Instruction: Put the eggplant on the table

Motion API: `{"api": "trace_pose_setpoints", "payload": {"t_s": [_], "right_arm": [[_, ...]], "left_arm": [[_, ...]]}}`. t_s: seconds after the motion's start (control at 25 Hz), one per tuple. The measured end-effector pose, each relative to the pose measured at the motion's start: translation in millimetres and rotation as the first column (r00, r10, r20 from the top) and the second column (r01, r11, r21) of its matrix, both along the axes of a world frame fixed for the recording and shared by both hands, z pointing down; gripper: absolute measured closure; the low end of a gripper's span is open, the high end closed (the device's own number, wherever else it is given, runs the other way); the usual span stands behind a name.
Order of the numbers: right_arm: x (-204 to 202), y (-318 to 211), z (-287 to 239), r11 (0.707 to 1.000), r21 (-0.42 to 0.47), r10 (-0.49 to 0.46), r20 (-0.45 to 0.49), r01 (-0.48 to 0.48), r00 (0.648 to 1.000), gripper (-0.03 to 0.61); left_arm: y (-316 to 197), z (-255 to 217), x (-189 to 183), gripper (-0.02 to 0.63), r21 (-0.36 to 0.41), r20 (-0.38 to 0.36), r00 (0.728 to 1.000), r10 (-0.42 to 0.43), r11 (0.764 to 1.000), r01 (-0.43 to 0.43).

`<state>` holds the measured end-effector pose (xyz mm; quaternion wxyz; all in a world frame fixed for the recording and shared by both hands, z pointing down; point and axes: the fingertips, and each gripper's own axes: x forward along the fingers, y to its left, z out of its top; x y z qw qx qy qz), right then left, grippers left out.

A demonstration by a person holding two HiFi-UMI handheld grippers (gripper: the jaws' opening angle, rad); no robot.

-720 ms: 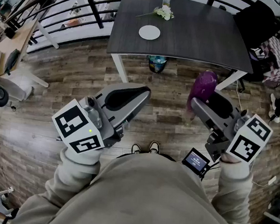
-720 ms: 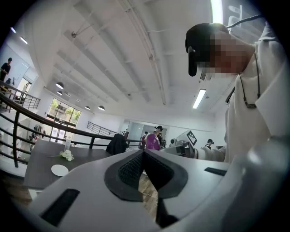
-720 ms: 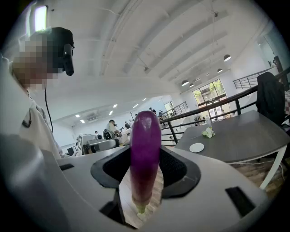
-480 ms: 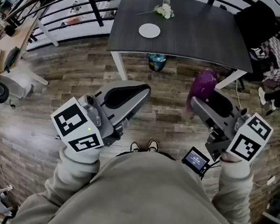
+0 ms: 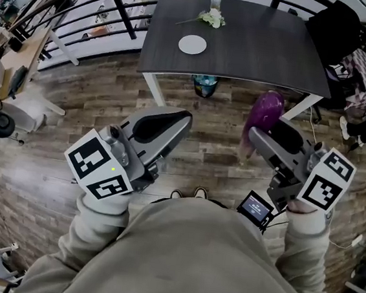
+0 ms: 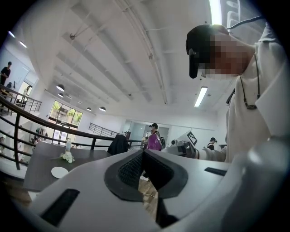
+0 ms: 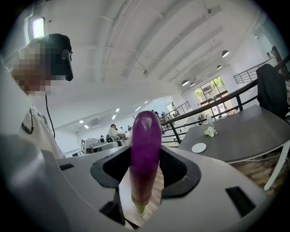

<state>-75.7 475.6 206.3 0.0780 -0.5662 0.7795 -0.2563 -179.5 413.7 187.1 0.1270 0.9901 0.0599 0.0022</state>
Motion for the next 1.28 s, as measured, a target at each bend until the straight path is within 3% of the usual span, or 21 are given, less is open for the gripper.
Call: {"api": "trace_pose_setpoints", "payload": {"t_s": [0.36, 0.68, 0.92, 1.28], "right_arm": [[56.8, -12.4, -8.8, 1.000, 0.022, -0.014, 0.041, 0.013, 0.999, 0.365], [61.7, -41.0, 16.6, 0.999, 0.006, -0.037, 0.064, 0.037, 0.997, 0.365], [73.1, -90.0, 18.9, 1.000, -0.009, -0.018, 0.096, 0.019, 0.995, 0.365], [76.5, -189.2, 21.6, 0.999, -0.033, 0.002, 0.091, 0.001, 0.996, 0.365]], "left_arm": [[-11.5, -6.5, 48.8, 0.607, 0.006, 0.028, 0.999, -0.037, 0.999, 0.037], [-28.3, 23.6, 55.3, 0.608, -0.020, 0.041, 0.999, -0.031, 0.999, 0.032], [-84.9, 24.3, 60.8, 0.607, -0.034, 0.028, 0.999, -0.040, 0.999, 0.041], [-171.6, 20.0, 71.8, 0.607, 0.028, -0.017, 1.000, -0.017, 0.999, 0.018]]}}
